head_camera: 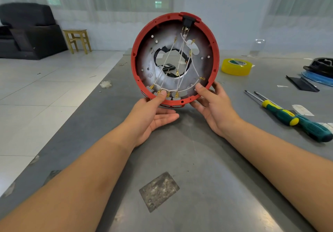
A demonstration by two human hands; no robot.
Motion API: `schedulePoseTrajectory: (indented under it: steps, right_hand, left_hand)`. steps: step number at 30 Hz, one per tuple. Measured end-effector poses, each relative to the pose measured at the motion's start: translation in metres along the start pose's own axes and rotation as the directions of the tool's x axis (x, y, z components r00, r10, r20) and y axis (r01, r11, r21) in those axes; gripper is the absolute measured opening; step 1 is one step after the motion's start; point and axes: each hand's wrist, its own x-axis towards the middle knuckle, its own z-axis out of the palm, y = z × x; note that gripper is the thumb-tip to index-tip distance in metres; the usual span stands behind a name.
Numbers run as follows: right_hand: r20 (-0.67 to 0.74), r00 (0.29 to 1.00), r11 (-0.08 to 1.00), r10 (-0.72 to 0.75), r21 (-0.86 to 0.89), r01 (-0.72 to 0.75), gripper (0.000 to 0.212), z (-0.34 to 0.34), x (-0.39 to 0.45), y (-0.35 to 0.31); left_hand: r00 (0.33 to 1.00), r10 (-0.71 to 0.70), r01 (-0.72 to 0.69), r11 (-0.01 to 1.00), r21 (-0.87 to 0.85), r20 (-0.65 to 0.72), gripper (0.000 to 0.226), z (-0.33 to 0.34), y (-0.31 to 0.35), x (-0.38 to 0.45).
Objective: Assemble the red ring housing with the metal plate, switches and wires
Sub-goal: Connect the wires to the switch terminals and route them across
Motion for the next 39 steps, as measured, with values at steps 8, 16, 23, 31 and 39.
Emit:
schedulePoseTrajectory:
  steps: [8,16,23,31,39]
  right_hand:
    - [0.087,0.990,0.994,0.110,-0.032,-0.107,0.031,-0.004,0.004,0.004]
    - [0.115,0.981,0.988,0.155,-0.038,-0.152,0.015,-0.004,0.004,0.002]
    - [0.095,0.987,0.986,0.131,-0.119,-0.120,0.015,-0.002,0.003,0.002]
    - [0.063,0.784,0.366,-0.617,-0.860,0.357,0.080,-0.008,-0.004,-0.008]
    - [0.592,0.629,-0.151,-0.504,-0.777,0.611,0.009,0.014,-0.019,-0.008]
  left_hand:
    - [0.992,-0.066,0.075,0.994,-0.081,0.105,0.035,-0.007,0.002,0.000]
    - [0.978,-0.115,0.141,0.979,-0.148,0.173,0.037,-0.015,0.004,0.003]
    - [0.969,-0.155,0.186,0.970,-0.156,0.191,0.022,-0.019,0.004,0.006]
    - [0.977,-0.130,0.149,0.984,-0.101,0.171,0.023,-0.018,0.002,0.007]
    - [0.980,-0.098,0.114,0.990,-0.085,0.173,0.026,-0.015,0.001,0.005]
